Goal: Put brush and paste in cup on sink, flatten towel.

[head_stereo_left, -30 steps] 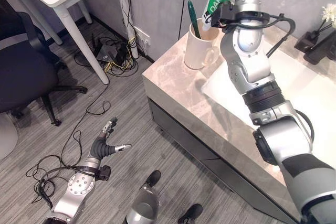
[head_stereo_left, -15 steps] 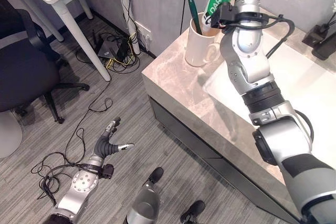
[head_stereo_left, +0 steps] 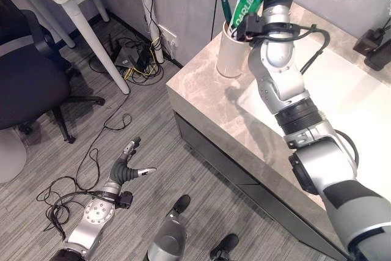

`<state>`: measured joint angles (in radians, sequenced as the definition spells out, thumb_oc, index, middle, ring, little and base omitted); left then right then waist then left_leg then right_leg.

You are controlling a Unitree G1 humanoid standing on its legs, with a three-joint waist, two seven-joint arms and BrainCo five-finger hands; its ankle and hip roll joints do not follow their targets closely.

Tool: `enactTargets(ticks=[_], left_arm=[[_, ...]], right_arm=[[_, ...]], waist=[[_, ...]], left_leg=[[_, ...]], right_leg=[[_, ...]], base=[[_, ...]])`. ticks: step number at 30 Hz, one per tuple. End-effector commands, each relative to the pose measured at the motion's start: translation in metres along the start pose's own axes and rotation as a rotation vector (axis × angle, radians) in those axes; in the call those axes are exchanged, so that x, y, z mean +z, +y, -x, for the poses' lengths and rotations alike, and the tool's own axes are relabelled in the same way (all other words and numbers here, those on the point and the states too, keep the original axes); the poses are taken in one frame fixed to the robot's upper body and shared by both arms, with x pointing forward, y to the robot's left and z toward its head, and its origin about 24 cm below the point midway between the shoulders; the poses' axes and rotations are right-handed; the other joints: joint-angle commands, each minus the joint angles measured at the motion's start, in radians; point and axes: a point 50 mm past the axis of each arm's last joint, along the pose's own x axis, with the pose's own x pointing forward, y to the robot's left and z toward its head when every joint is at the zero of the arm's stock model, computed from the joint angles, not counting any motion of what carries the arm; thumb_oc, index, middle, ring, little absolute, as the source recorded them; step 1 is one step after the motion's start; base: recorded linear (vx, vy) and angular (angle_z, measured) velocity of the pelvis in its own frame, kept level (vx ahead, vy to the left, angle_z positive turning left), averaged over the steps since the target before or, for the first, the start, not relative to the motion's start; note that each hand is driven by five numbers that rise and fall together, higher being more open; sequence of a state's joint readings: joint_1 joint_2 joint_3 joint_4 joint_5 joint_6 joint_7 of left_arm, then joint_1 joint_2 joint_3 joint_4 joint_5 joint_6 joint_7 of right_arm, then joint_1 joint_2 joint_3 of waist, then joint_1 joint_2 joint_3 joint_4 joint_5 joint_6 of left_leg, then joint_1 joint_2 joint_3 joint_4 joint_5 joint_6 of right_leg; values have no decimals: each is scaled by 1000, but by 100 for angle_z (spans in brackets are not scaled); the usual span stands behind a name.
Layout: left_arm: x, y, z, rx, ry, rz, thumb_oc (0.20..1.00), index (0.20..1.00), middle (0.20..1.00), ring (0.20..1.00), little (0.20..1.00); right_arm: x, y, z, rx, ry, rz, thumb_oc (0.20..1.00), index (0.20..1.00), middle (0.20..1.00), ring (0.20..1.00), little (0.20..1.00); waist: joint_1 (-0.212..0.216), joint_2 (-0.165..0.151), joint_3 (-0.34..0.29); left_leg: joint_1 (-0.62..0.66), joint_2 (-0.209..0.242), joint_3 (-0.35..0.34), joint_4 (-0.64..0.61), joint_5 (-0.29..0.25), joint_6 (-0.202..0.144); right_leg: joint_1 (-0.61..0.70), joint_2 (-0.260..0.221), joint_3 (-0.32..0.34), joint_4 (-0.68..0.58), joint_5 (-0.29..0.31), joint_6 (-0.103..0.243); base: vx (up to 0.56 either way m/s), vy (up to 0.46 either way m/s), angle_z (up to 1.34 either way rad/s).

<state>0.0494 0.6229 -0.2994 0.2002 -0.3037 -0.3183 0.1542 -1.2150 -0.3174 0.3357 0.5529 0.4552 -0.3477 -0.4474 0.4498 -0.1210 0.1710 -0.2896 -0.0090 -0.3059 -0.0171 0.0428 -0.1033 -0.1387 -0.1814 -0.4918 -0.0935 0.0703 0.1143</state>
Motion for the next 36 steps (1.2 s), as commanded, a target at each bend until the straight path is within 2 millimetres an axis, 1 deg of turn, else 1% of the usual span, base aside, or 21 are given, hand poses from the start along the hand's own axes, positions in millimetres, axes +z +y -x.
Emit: enactTargets(ticks=[1,4,5,6,7,8,20,22,23,24,25,26,27,28,29,30,31,32,33,35,36], left_arm=[[10,-4,-2,-26,-71,-30,1000,1000,1000,1000,1000],[9,-3,-1,-23,-67,-33,1000,1000,1000,1000,1000],[9,-3,-1,-23,-66,-32,1000,1000,1000,1000,1000],[9,-4,-1,-24,-65,-29,1000,1000,1000,1000,1000],[8,-3,-1,-22,-62,-29,1000,1000,1000,1000,1000],[8,-3,-1,-22,-62,-29,1000,1000,1000,1000,1000],[9,-6,-2,-40,-65,-41,1000,1000,1000,1000,1000],[22,-6,-6,-43,-123,-34,1000,1000,1000,1000,1000],[22,-6,-6,-43,-122,-34,1000,1000,1000,1000,1000],[31,-4,-8,-35,-167,-27,1000,1000,1000,1000,1000],[31,-4,-8,-35,-166,-28,1000,1000,1000,1000,1000],[38,-1,-8,-25,-195,-16,1000,1000,1000,1000,1000],[57,9,-11,19,-279,20,1000,1000,1000,1000,1000],[66,12,-11,35,-317,29,1000,1000,1000,1000,1000],[65,12,-10,35,-316,29,1000,1000,1000,1000,1000],[87,23,-10,69,-416,43,696,696,696,696,696],[94,26,-8,82,-451,48,376,376,376,376,376],[104,29,-6,89,-496,59,200,200,200,200,200],[113,32,-4,103,-546,97,200,200,200,200,200],[122,34,-1,113,-588,132,200,200,200,200,200],[126,38,3,130,-616,137,200,200,200,200,200]], right_arm=[[22,3,-6,57,-117,10,200,200,200,200,200],[19,2,-6,60,-101,17,200,200,200,200,200],[18,2,-6,64,-95,12,266,266,266,266,266],[17,2,-6,65,-88,9,448,448,448,448,448],[16,1,-6,62,-86,5,878,878,878,878,878],[16,1,-6,62,-86,5,1000,1000,1000,1000,1000],[15,1,-3,64,-90,14,1000,1000,1000,1000,1000],[23,-4,-1,47,-139,35,1000,1000,1000,1000,1000],[23,-4,-1,46,-138,35,1000,1000,1000,1000,1000],[30,-9,-1,24,-173,54,1000,1000,1000,1000,1000],[29,-9,-1,24,-173,54,1000,1000,1000,1000,1000],[34,-11,0,14,-200,61,1000,1000,1000,1000,1000],[51,-17,0,-1,-292,126,1000,1000,1000,1000,1000],[58,-19,1,11,-328,165,1000,1000,1000,1000,1000],[58,-19,1,10,-327,165,1000,1000,1000,1000,1000],[86,-32,4,19,-480,322,1000,1000,1000,1000,1000],[93,-38,7,4,-518,361,1000,1000,1000,1000,1000],[101,-46,10,-16,-560,405,1000,1000,1000,1000,1000],[113,-57,13,-36,-619,459,1000,1000,1000,1000,1000],[124,-73,26,-81,-684,527,1000,1000,1000,1000,1000],[130,-87,32,-107,-729,705,1000,1000,1000,1000,1000]], waist=[[19,-37,-5],[17,-37,-6],[16,-38,-6],[16,-39,-6],[16,-39,-6],[16,-39,-5],[12,-33,-11],[13,-25,-16],[14,-25,-16],[15,-19,-23],[15,-19,-23],[15,-17,-26],[10,-9,-36],[6,-5,-41],[6,-4,-41],[-13,0,-53],[-23,3,-62],[-34,6,-69],[-52,9,-77],[-80,18,-90],[-107,23,-93]], left_leg=[[11,-55,-4,-70,61,50],[14,-55,-3,-70,60,50],[15,-55,-1,-70,60,50],[15,-55,1,-70,61,50],[14,-55,1,-70,60,50],[14,-55,2,-70,60,50],[23,-48,5,-70,59,49],[39,-42,9,-70,56,50],[40,-42,9,-70,55,49],[48,-39,11,-70,53,49],[49,-39,11,-70,53,49],[56,-38,11,-70,52,48],[68,-34,18,-70,52,47],[75,-32,23,-70,51,46],[77,-31,24,-70,51,46],[88,-28,33,-70,49,41],[93,-26,36,-70,47,40],[98,-24,40,-70,46,38],[102,-21,45,-70,45,36],[107,-15,64,-70,47,34],[115,-7,83,-70,39,31]], right_leg=[[155,-68,23,6,53,104],[155,-68,24,6,55,104],[156,-68,25,6,55,104],[157,-67,25,6,55,104],[156,-67,26,6,54,104],[156,-67,26,6,54,104],[162,-63,30,8,48,101],[173,-62,33,16,45,99],[173,-62,33,16,45,99],[179,-61,34,22,37,97],[180,-61,34,22,36,97],[184,-60,35,24,35,96],[190,-58,39,31,26,93],[195,-57,41,31,20,91],[196,-57,42,32,20,91],[207,-54,41,30,10,88],[210,-53,42,27,4,87],[215,-51,45,23,0,86],[217,-50,51,19,-5,85],[211,-46,68,11,-8,82],[208,-44,85,9,-14,83]], base=[[-2,12,11],[-1,7,9],[0,0,0],[0,0,0],[0,0,0],[0,0,0],[-5,-1,0],[-39,-28,0],[-34,-19,1],[0,0,0],[0,0,0],[-38,-20,-3],[-44,-9,-1],[-36,2,-3],[-20,1,-8],[-15,-3,-10],[-20,-4,-10],[-15,8,-9],[-18,17,-10],[-36,40,-10],[-41,42,-22]])
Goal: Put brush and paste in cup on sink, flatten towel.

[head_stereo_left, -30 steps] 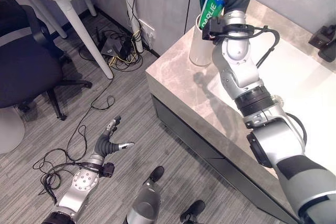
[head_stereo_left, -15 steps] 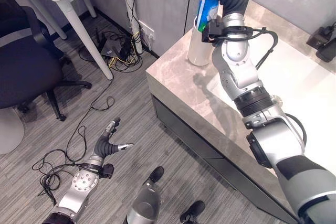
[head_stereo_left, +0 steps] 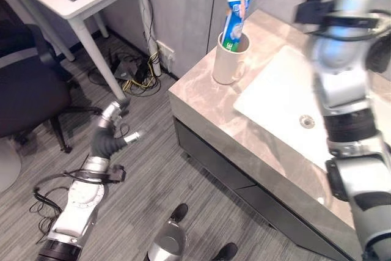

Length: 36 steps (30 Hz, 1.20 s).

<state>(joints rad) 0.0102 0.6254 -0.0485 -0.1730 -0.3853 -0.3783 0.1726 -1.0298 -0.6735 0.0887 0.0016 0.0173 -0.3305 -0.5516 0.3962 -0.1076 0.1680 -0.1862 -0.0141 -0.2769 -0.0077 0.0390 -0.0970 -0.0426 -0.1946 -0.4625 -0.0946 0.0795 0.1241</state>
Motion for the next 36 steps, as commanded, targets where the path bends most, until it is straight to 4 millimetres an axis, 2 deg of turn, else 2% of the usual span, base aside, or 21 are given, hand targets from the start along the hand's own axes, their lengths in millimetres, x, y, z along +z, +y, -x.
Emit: enactTargets(ticks=[1,2,3,4,5,6,7,8,9,11,16,18,22,25,27,28,29,30,33,35,36], left_arm=[[21,7,2,-3,-119,19,200,200,200,200,200],[30,12,5,5,-151,-4,200,200,200,200,200],[30,11,5,-1,-149,-2,200,200,200,200,200],[34,14,12,-4,-147,-9,200,200,200,200,200],[33,14,16,-3,-129,7,200,200,200,200,200],[33,14,16,-9,-128,7,200,200,200,200,200],[21,22,24,18,-50,-9,200,200,200,200,200],[18,25,27,28,-30,-25,200,200,200,200,200],[11,35,36,44,38,-48,200,200,200,200,200],[0,43,44,51,111,-92,200,200,200,200,200],[-23,75,59,204,242,-185,200,200,200,200,200],[-30,87,64,253,287,-209,200,200,200,200,200],[-33,101,65,301,316,-276,200,200,200,200,200],[-34,107,60,336,310,-292,200,200,200,200,200],[-34,107,60,337,309,-292,200,200,200,200,200],[-33,107,55,345,296,-288,200,200,200,200,200],[-33,108,56,347,296,-290,200,200,200,200,200],[-34,102,52,342,281,-271,200,200,200,200,200],[-30,93,48,324,246,-226,200,200,200,200,200],[-29,74,42,253,217,-150,200,200,200,200,200],[-29,74,42,253,217,-150,200,200,200,200,200]], right_arm=[[13,-33,11,105,-212,456,1000,1000,1000,1000,1000],[22,-47,14,179,-308,653,1000,1000,1000,1000,1000],[23,-48,16,178,-306,659,1000,1000,1000,1000,1000],[27,-67,26,183,-341,816,1000,1000,1000,1000,1000],[28,-76,36,187,-330,858,1000,1000,1000,1000,1000],[29,-78,38,187,-326,861,1000,1000,1000,1000,1000],[20,-108,64,205,-174,956,1000,1000,1000,1000,1000],[16,-117,71,199,-123,979,1000,1000,1000,1000,1000],[5,-153,92,235,44,1115,1000,1000,1000,1000,1000],[-2,-184,114,222,203,1206,1000,1000,1000,1000,1000],[-10,-220,174,148,541,1229,1000,1000,1000,1000,1000],[-12,-236,209,161,716,1266,1000,1000,1000,1000,1000],[-9,-265,307,160,1203,1275,1000,1000,1000,1000,1000],[-2,-267,365,76,1501,1180,1000,1000,1000,1000,1000],[-3,-266,365,76,1500,1178,1000,1000,1000,1000,1000],[7,-251,419,88,1789,1013,1000,1000,1000,1000,1000],[7,-250,419,89,1789,1010,1000,1000,1000,1000,1000],[21,-243,454,55,1977,955,1000,1000,1000,1000,1000],[29,-206,492,84,2197,719,1000,1000,1000,1000,1000],[43,-173,518,283,2339,546,1000,1000,1000,1000,1000],[43,-173,518,283,2339,546,1000,1000,1000,1000,1000]], waist=[[-79,13,-93],[-113,22,-97],[-107,22,-99],[-144,31,-104],[-173,41,-100],[-168,37,-104],[-219,47,-104],[-240,53,-103],[-285,63,-98],[-318,73,-101],[-374,102,-88],[-395,112,-81],[-406,125,-69],[-405,132,-65],[-406,132,-64],[-400,133,-60],[-402,132,-59],[-392,131,-56],[-369,114,-48],[-330,91,-37],[-332,91,-36]], left_leg=[[19,4,74,-80,39,22],[28,13,98,-80,34,19],[26,14,99,-80,39,19],[42,28,127,-80,32,17],[46,32,141,-80,36,19],[47,33,142,-80,30,18],[62,42,175,-80,24,19],[66,44,185,-80,22,20],[79,51,219,-80,21,24],[89,59,249,-80,11,25],[105,74,299,-80,5,25],[111,79,314,-80,2,27],[118,86,340,-80,0,27],[119,86,342,-80,0,24],[120,86,342,-80,0,24],[124,85,341,-80,-1,23],[125,85,342,-80,-2,23],[138,83,341,-80,-7,25],[144,70,342,-26,-29,34],[108,36,319,58,-76,50],[108,35,318,59,-77,51]], right_leg=[[103,-28,77,10,-22,74],[94,-25,100,9,-21,76],[92,-25,102,9,-15,75],[83,-20,133,8,-15,74],[75,-18,149,8,-8,73],[76,-17,150,7,-12,74],[63,-13,190,7,-7,74],[58,-13,201,7,-6,73],[44,-11,238,7,6,73],[29,-10,273,7,6,75],[0,-3,330,7,14,71],[-9,1,346,7,18,71],[-19,7,368,7,25,70],[-19,6,367,7,23,68],[-19,6,367,7,23,68],[-16,8,367,7,21,65],[-15,7,368,7,21,65],[-6,7,364,7,17,66],[15,-6,365,7,16,66],[46,-41,344,23,19,72],[48,-42,343,23,19,72]], base=[[-15,26,-28],[-33,26,-45],[-21,15,-50],[-49,23,-71],[-11,9,-72],[-18,13,-66],[13,8,-63],[-29,23,-67],[1,16,-72],[19,11,-57],[9,-8,-52],[14,-12,-33],[20,-16,-21],[32,-11,-9],[23,-6,-3],[36,-6,-1],[59,-5,1],[37,1,0],[19,23,0],[-12,128,2],[3,147,9]])
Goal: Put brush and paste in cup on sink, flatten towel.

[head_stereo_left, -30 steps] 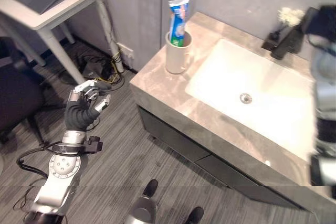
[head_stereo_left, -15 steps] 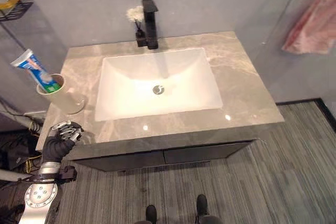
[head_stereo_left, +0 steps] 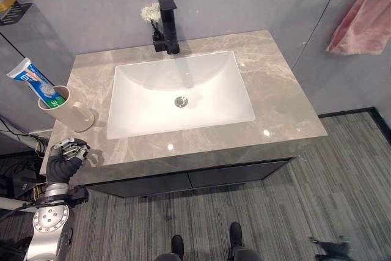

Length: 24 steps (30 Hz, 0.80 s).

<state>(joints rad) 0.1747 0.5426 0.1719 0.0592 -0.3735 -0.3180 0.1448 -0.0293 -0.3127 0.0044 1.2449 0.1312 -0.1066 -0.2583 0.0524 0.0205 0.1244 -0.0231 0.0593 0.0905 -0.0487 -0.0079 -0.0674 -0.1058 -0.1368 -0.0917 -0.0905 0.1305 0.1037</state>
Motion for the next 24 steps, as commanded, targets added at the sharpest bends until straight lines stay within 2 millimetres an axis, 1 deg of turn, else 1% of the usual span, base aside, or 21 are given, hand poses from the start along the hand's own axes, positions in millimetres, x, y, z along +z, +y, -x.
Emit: enactTargets(ticks=[1,2,3,4,5,7,8,9,10,12,13,14,15,16,17,18,19,21,22,23,24], left_arm=[[29,3,-12,-40,-142,-7,200,200,200,200,200],[31,-1,-13,-57,-148,1,200,200,200,200,200],[35,-10,-15,-106,-162,12,200,200,200,200,200],[35,-10,-16,-107,-163,13,200,200,200,200,200],[38,-16,-19,-133,-182,19,200,200,200,200,200],[40,-18,-20,-144,-191,22,200,200,200,200,200],[42,-25,-26,-171,-201,28,200,200,200,200,200],[42,-29,-28,-182,-203,35,200,200,200,200,200],[43,-31,-29,-196,-207,38,200,200,200,200,200],[44,-31,-30,-194,-213,34,200,200,200,200,200],[45,-32,-32,-190,-216,42,200,200,200,200,200],[44,-34,-34,-179,-212,56,200,200,200,200,200],[43,-39,-33,-209,-204,61,200,200,200,200,200],[43,-39,-33,-210,-203,61,200,200,200,200,200],[41,-41,-32,-216,-199,74,200,200,200,200,200],[40,-44,-28,-244,-196,98,200,200,200,200,200],[40,-44,-27,-244,-195,98,200,200,200,200,200],[43,-47,-30,-250,-206,124,200,200,200,200,200],[43,-50,-31,-260,-208,128,200,200,200,200,200],[43,-50,-32,-261,-208,129,200,200,200,200,200],[44,-54,-34,-276,-212,125,200,200,200,200,200]], right_arm=[[21,-7,-5,48,-78,9,1000,1000,1000,1000,1000],[18,-5,-4,65,-67,24,1000,1000,1000,1000,1000],[21,1,-4,88,-77,51,1000,1000,1000,1000,1000],[21,1,-4,88,-77,51,1000,1000,1000,1000,1000],[26,6,-3,113,-92,82,1000,1000,1000,1000,1000],[28,9,-3,125,-102,98,1000,1000,1000,1000,1000],[30,14,-1,148,-121,94,1000,1000,1000,1000,1000],[23,15,0,159,-101,93,1000,1000,1000,1000,1000],[17,17,1,165,-80,97,1000,1000,1000,1000,1000],[12,19,2,169,-65,110,1000,1000,1000,1000,1000],[9,21,3,175,-56,120,1000,1000,1000,1000,1000],[1,21,4,176,-31,122,1000,1000,1000,1000,1000],[-15,18,6,168,30,126,1000,1000,1000,1000,1000],[-15,18,6,168,30,126,1000,1000,1000,1000,1000],[-19,14,6,158,49,130,1000,1000,1000,1000,1000],[-28,6,6,136,84,135,1000,1000,1000,1000,1000],[-28,5,6,136,84,136,1000,1000,1000,1000,1000],[-26,-4,4,106,75,115,1000,1000,1000,1000,1000],[-23,-5,3,97,64,109,1000,1000,1000,1000,1000],[-22,-6,3,96,64,109,1000,1000,1000,1000,1000],[-17,-9,1,74,48,95,1000,1000,1000,1000,1000]], waist=[[18,-40,5],[21,-41,1],[20,-36,6],[20,-36,6],[16,-25,23],[16,-20,38],[-4,-4,57],[-19,0,60],[-19,1,54],[-22,-4,52],[-32,-12,56],[-36,-17,57],[-42,-30,47],[-43,-29,50],[-47,-28,43],[-46,-30,38],[-47,-28,39],[-51,-30,59],[-52,-31,70],[-53,-29,70],[-58,-32,73]], left_leg=[[-61,-52,-61,103,-33,29],[-65,-65,-73,102,-35,35],[-59,-84,-93,94,-38,56],[-61,-85,-93,94,-37,57],[-46,-92,-102,86,-38,73],[-34,-92,-103,76,-35,79],[-13,-90,-131,62,-28,89],[6,-93,-150,40,-20,91],[15,-100,-151,19,-14,92],[26,-114,-159,0,-17,95],[33,-123,-166,-4,-21,98],[43,-126,-170,2,-31,97],[50,-141,-189,30,-62,93],[53,-139,-190,34,-65,92],[49,-145,-187,76,-89,86],[28,-156,-144,201,-103,50],[25,-154,-145,212,-109,49],[-70,-131,-89,394,-36,-23],[-109,-119,-74,459,-17,-40],[-115,-118,-76,467,-20,-41],[-156,-40,-17,466,9,-41]], right_leg=[[112,-113,-40,43,-28,97],[109,-125,-51,71,-26,101],[62,-147,-56,200,-12,110],[58,-149,-55,207,-15,111],[-8,-167,-48,341,39,112],[-45,-167,-44,399,56,110],[-98,-62,9,505,-3,94],[-137,13,38,505,-57,79],[-158,36,15,467,-83,67],[-164,52,-35,386,-96,35],[-195,79,-31,350,-83,27],[-196,84,-29,331,-77,25],[-135,91,-5,281,-90,20],[-128,92,-7,276,-89,20],[-115,104,13,260,-93,13],[-53,98,-7,197,-99,-2],[-50,100,-8,192,-96,-2],[3,84,-23,156,-99,-19],[18,77,-39,149,-103,-25],[17,79,-41,148,-103,-25],[42,61,-62,134,-115,-31]], base=[[3,112,17],[-4,268,49],[-6,207,57],[-21,310,69],[-28,218,57],[-12,190,36],[55,154,9],[93,185,18],[107,92,39],[113,1,41],[163,-53,16],[260,-100,22],[214,-83,43],[222,-85,63],[236,-70,75],[232,-70,65],[181,-59,39],[51,-47,17],[20,-39,24],[77,-35,26],[118,-4,39]])
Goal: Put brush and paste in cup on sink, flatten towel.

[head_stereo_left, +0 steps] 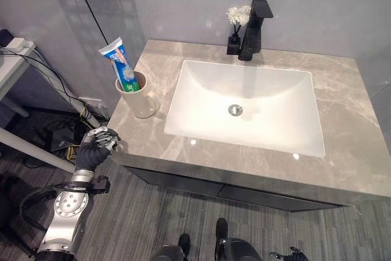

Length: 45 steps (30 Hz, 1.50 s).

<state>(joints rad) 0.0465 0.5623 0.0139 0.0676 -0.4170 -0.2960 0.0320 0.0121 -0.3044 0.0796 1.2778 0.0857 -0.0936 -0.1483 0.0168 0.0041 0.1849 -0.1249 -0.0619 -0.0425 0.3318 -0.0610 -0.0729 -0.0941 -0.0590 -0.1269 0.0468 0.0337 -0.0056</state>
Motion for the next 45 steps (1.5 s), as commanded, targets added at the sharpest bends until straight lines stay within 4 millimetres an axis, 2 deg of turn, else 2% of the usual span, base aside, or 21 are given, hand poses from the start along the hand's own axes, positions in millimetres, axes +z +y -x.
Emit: enactTargets(ticks=[1,3,4,5,6,7,9,10,12,14,20,21,22,23,29,33,38,45], left_arm=[[37,-5,-19,-39,-189,15,200,200,200,200,200],[37,-1,-18,-28,-187,-10,200,200,200,200,200],[37,1,-18,-18,-184,-14,200,200,200,200,200],[35,3,-19,4,-180,-14,200,200,200,200,200],[36,5,-19,19,-186,-13,200,200,200,200,200],[37,6,-18,15,-187,-16,200,200,200,200,200],[36,5,-16,-5,-183,-9,200,200,200,200,200],[36,2,-13,-27,-179,-5,200,200,200,200,200],[34,3,-11,-33,-165,-4,200,200,200,200,200],[36,4,-8,-35,-171,-7,200,200,200,200,200],[38,-8,-9,-98,-175,22,200,200,200,200,200],[39,-12,-9,-120,-177,29,200,200,200,200,200],[39,-12,-9,-120,-177,28,200,200,200,200,200],[41,-17,-9,-157,-183,31,200,200,200,200,200],[40,-12,3,-183,-155,9,200,200,200,200,200],[43,-1,11,-164,-153,-54,200,200,200,200,200],[48,10,20,-133,-156,-69,200,200,200,200,200],[46,-18,20,-273,-142,83,200,200,200,200,200]], right_arm=[[9,-22,-3,-78,-27,-56,1000,1000,1000,1000,1000],[11,-21,-3,-78,-40,-73,1000,1000,1000,1000,1000],[12,-19,-2,-77,-50,-75,1000,1000,1000,1000,1000],[15,-18,-2,-78,-63,-77,1000,1000,1000,1000,1000],[18,-18,-3,-81,-77,-79,1000,1000,1000,1000,1000],[21,-17,-3,-77,-83,-80,1000,1000,1000,1000,1000],[21,-17,-3,-83,-72,-89,1000,1000,1000,1000,1000],[18,-15,-3,-82,-53,-84,1000,1000,1000,1000,1000],[18,-13,-3,-73,-52,-73,1000,1000,1000,1000,1000],[38,1,-2,-13,-157,-22,1000,1000,1000,1000,1000],[87,23,3,67,-340,91,1000,1000,1000,1000,1000],[98,27,5,80,-379,119,1000,1000,1000,1000,1000],[98,27,5,80,-379,119,1000,1000,1000,1000,1000],[114,34,8,106,-441,173,1000,1000,1000,1000,1000],[141,46,17,148,-556,294,1000,1000,1000,1000,1000],[148,47,20,160,-596,291,1000,1000,1000,1000,1000],[143,46,19,155,-590,298,1000,1000,1000,1000,1000],[140,43,19,148,-593,303,1000,1000,1000,1000,1000]], waist=[[-24,-21,10],[-18,-23,-5],[-17,-13,-14],[-8,8,-23],[-3,16,-23],[-7,21,-29],[0,30,-40],[4,25,-54],[6,21,-59],[4,15,-64],[14,8,-56],[20,7,-55],[20,7,-55],[29,6,-54],[62,9,-51],[78,14,-41],[107,28,-33],[103,49,-18]], left_leg=[[-63,123,136,51,65,-34],[-36,176,125,-120,71,-30],[-24,201,111,-195,96,-36],[-23,241,70,-328,191,-56],[-27,253,48,-359,217,-62],[-1,256,43,-358,184,-58],[20,239,42,-372,179,-54],[48,212,45,-400,167,-44],[63,199,56,-406,158,-36],[75,167,81,-415,140,-13],[64,138,103,-419,126,8],[62,135,102,-418,126,9],[62,135,102,-418,126,9],[58,137,100,-417,127,8],[64,147,93,-418,133,0],[65,155,83,-413,138,-6],[52,169,52,-409,156,-20],[24,189,26,-414,187,-43]], right_leg=[[47,-27,-32,-12,-25,78],[69,-30,-20,-30,-37,94],[73,-27,-15,-31,-43,100],[80,-27,1,-26,-61,108],[83,-32,9,-20,-65,113],[77,-36,17,-7,-79,118],[86,-50,22,2,-76,128],[94,-63,35,-1,-64,133],[99,-76,45,-5,-59,142],[87,-107,77,-5,-41,166],[63,-147,91,-25,-8,192],[63,-151,91,-33,-4,193],[63,-152,91,-34,-3,193],[63,-153,88,-41,-1,193],[75,-146,78,-55,-5,186],[83,-137,68,-55,-12,181],[103,-118,32,-64,-22,171],[98,-91,3,-74,-28,156]], base=[[193,25,47],[215,89,43],[281,185,2],[253,215,-20],[218,232,-34],[150,198,-36],[159,209,-51],[177,230,-46],[124,201,-32],[81,244,-29],[9,109,-17],[0,25,-5],[7,3,-4],[0,0,0],[20,-33,-2],[5,-62,3],[-11,-91,15],[-39,-84,24]])
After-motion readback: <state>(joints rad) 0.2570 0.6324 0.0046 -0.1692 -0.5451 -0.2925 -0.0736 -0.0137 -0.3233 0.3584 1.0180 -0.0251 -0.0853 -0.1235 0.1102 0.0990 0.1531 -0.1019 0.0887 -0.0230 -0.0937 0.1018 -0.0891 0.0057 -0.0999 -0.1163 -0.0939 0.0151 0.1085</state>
